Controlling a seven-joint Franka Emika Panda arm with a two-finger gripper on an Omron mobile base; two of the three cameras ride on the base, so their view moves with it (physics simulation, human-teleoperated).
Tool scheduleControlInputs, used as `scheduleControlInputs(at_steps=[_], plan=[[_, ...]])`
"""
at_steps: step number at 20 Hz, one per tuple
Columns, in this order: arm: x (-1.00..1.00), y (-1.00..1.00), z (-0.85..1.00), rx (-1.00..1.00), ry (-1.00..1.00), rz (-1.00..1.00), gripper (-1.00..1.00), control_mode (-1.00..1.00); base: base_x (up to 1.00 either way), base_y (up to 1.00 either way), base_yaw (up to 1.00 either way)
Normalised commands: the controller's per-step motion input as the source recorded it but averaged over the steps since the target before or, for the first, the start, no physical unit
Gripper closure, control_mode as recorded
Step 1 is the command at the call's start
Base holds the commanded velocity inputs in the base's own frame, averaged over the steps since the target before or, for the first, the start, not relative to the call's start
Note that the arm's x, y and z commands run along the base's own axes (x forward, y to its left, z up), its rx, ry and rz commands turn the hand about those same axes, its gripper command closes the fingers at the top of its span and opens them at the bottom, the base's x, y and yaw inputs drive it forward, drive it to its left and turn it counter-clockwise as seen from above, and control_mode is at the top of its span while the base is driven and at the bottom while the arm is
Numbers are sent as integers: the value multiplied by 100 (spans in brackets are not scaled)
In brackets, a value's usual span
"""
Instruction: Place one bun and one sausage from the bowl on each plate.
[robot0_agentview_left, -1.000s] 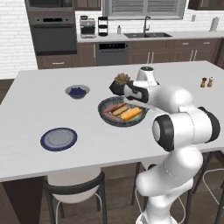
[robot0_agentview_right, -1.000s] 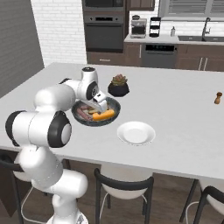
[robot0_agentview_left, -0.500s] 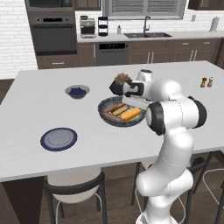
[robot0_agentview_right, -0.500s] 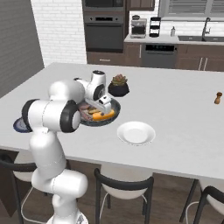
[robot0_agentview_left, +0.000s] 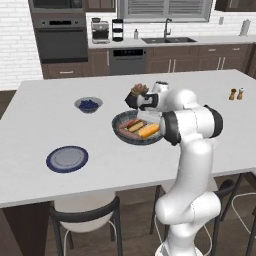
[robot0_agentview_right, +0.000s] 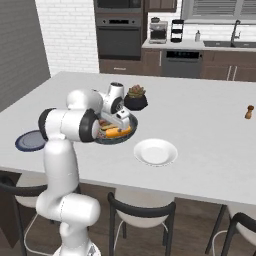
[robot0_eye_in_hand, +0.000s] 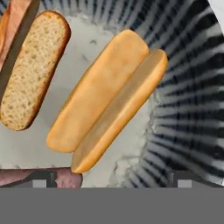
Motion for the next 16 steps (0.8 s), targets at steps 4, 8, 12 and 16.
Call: scheduleControlInputs(at_steps=[4, 8, 12, 16], plan=[[29, 0, -35, 0, 1, 0, -100, -100, 0, 0, 0], [31, 0, -29, 1, 0, 0, -100, -100, 0, 0, 0], [21, 0, -33, 1, 0, 0, -100, -100, 0, 0, 0], [-5, 0, -44, 0, 0, 0, -100, -100, 0, 0, 0]])
